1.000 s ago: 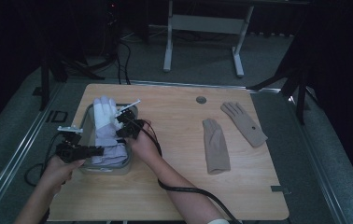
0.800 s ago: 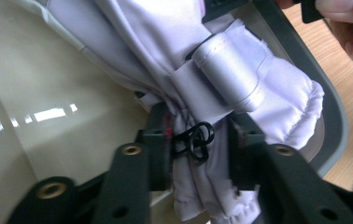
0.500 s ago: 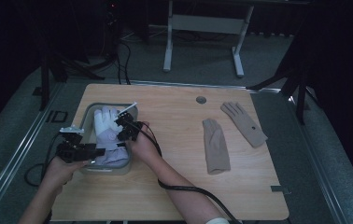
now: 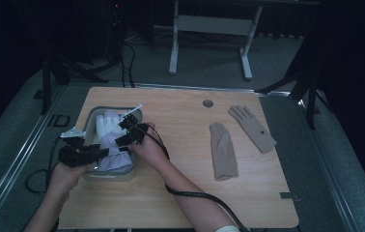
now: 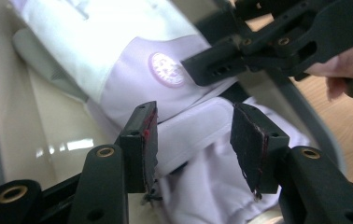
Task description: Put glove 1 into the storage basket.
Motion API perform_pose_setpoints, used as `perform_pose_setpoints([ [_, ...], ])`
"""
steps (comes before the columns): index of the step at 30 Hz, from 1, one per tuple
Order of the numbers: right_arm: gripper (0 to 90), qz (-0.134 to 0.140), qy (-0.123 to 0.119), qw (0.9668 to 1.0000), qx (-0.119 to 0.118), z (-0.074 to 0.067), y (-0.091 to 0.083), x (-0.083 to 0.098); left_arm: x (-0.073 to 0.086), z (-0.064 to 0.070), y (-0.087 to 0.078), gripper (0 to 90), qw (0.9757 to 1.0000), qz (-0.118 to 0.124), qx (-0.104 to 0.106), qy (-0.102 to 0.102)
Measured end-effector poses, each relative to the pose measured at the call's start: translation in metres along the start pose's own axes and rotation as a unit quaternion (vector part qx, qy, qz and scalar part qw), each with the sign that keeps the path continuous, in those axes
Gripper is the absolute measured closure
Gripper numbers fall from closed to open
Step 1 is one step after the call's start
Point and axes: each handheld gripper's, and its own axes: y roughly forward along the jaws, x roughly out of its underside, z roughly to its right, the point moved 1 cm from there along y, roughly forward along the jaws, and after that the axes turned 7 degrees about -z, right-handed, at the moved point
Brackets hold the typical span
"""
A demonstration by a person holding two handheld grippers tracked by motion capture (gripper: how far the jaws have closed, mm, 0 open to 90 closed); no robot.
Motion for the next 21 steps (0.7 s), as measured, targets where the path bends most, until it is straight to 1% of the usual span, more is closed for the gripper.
perform_pose_setpoints([
  [2, 27.5, 0.01, -0.004, 0.9999, -0.004, 0.001, -0.004, -0.001, -0.001, 0.004, 0.0, 51.6, 1.0, 0.005, 0.005, 0.002],
  [3, 26.6, 0.012, -0.006, 0.9999, -0.007, 0.001, -0.006, -0.001, -0.001, 0.006, 0.0, 51.6, 1.0, 0.007, 0.006, 0.004],
  [4, 23.7, 0.01, -0.013, 0.9998, -0.012, 0.001, -0.008, -0.001, -0.001, 0.009, 0.001, 51.6, 0.9999, 0.007, 0.006, 0.006],
  [5, 18.9, 0.011, -0.021, 0.9996, -0.017, 0.0, -0.01, 0.0, -0.002, 0.011, 0.002, 51.6, 0.9999, 0.007, 0.007, 0.009],
  [6, 18.0, 0.016, -0.026, 0.9994, -0.018, 0.0, -0.013, 0.001, -0.002, 0.013, 0.002, 51.6, 0.9999, 0.009, 0.008, 0.011],
  [8, 18.0, 0.02, -0.026, 0.9992, -0.023, 0.001, -0.017, 0.002, -0.003, 0.017, 0.004, 51.6, 0.9998, 0.013, 0.014, 0.011],
  [10, 15.8, 0.021, -0.035, 0.9989, -0.021, 0.002, -0.021, 0.003, -0.005, 0.02, 0.004, 51.6, 0.9997, 0.017, 0.017, 0.011],
  [11, 16.2, 0.025, -0.033, 0.999, -0.019, 0.003, -0.023, 0.004, -0.005, 0.022, 0.004, 51.6, 0.9996, 0.018, 0.019, 0.014],
  [13, 16.1, 0.032, -0.031, 0.9989, -0.017, 0.005, -0.028, 0.006, -0.007, 0.027, 0.003, 51.6, 0.9994, 0.022, 0.017, 0.021],
  [14, 16.1, 0.032, -0.031, 0.9989, -0.017, 0.005, -0.028, 0.006, -0.007, 0.027, 0.003, 51.6, 0.9994, 0.022, 0.017, 0.021],
  [15, 16.2, 0.037, -0.03, 0.9988, -0.014, 0.008, -0.036, 0.008, -0.009, 0.031, 0.002, 51.6, 0.9991, 0.028, 0.023, 0.022],
  [16, 16.2, 0.037, -0.03, 0.9988, -0.014, 0.008, -0.036, 0.008, -0.009, 0.031, 0.002, 51.6, 0.9991, 0.028, 0.023, 0.022],
  [17, 16.1, 0.042, -0.032, 0.9986, -0.011, 0.01, -0.041, 0.01, -0.011, 0.037, 0.002, 51.6, 0.9988, 0.031, 0.027, 0.027],
  [18, 16.1, 0.042, -0.032, 0.9986, -0.011, 0.01, -0.041, 0.01, -0.011, 0.037, 0.002, 51.6, 0.9988, 0.031, 0.027, 0.027],
  [19, 16.1, 0.042, -0.032, 0.9985, -0.01, 0.013, -0.047, 0.013, -0.012, 0.042, 0.003, 51.6, 0.9984, 0.034, 0.029, 0.034],
  [20, 16.1, 0.042, -0.032, 0.9985, -0.01, 0.013, -0.047, 0.013, -0.012, 0.042, 0.003, 51.6, 0.9984, 0.034, 0.029, 0.034],
  [21, 16.1, 0.048, -0.031, 0.9983, -0.007, 0.016, -0.052, 0.018, -0.013, 0.049, 0.003, 51.6, 0.9979, 0.037, 0.035, 0.04],
])
